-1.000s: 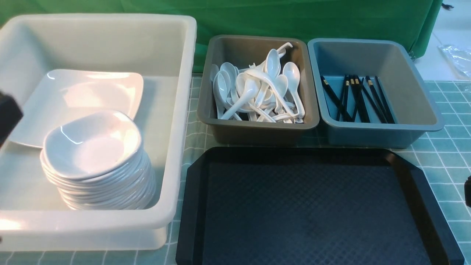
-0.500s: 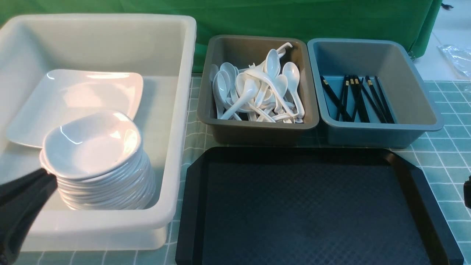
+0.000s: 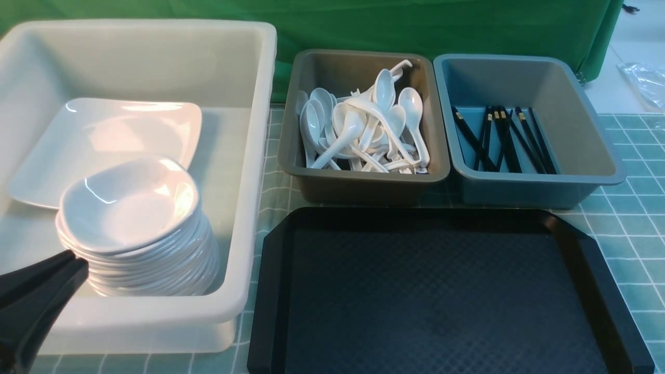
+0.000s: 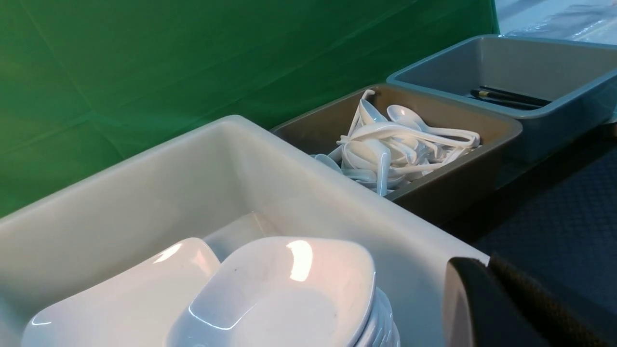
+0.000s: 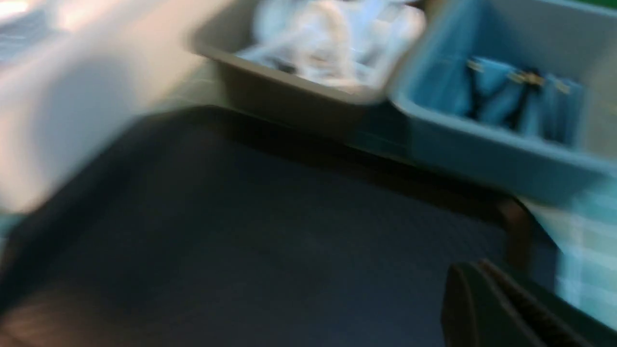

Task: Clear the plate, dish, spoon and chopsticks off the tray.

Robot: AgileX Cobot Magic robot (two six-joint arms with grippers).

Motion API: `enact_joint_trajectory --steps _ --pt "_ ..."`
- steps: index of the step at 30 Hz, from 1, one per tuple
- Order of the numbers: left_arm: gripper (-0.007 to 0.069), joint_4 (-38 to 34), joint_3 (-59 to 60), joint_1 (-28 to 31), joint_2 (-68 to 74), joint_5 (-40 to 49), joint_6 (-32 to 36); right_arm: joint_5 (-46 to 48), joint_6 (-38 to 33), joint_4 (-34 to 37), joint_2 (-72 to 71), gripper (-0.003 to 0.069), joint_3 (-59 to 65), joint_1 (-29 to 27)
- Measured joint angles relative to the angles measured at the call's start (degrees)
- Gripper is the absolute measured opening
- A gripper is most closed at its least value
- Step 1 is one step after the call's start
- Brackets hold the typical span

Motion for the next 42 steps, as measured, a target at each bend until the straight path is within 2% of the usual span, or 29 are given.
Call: enact_joint_trajectory --steps 3,9,17,33,37,42 --pt "0.0013 0.0 0.0 0.0 0.0 0.0 0.0 -4.2 -5.8 3.1 -7.1 0.0015 9.3 -5.8" --pt "0.0013 0.0 0.0 0.0 0.0 0.0 0.0 -7.3 -8.0 4.5 -16.6 0.0015 19.2 -7.4" --pt "0.0013 1.9 0.0 0.0 -0.1 1.5 0.0 -3.9 -3.4 4.1 -19.0 0.0018 19.6 -7.5" --pt "0.0013 3.7 0.0 0.0 -0.1 1.7 0.3 -3.9 -2.7 4.0 -19.0 0.0055 19.6 -7.5" --pt "0.0015 14.3 0.0 0.0 -0.1 -2.6 1.1 -3.9 -2.4 4.0 -19.0 0.0067 19.6 -7.5" --pt "0.0018 16.7 0.2 0.2 -0.6 -3.7 1.2 -3.9 -2.3 4.0 -19.0 0.0081 19.6 -7.5"
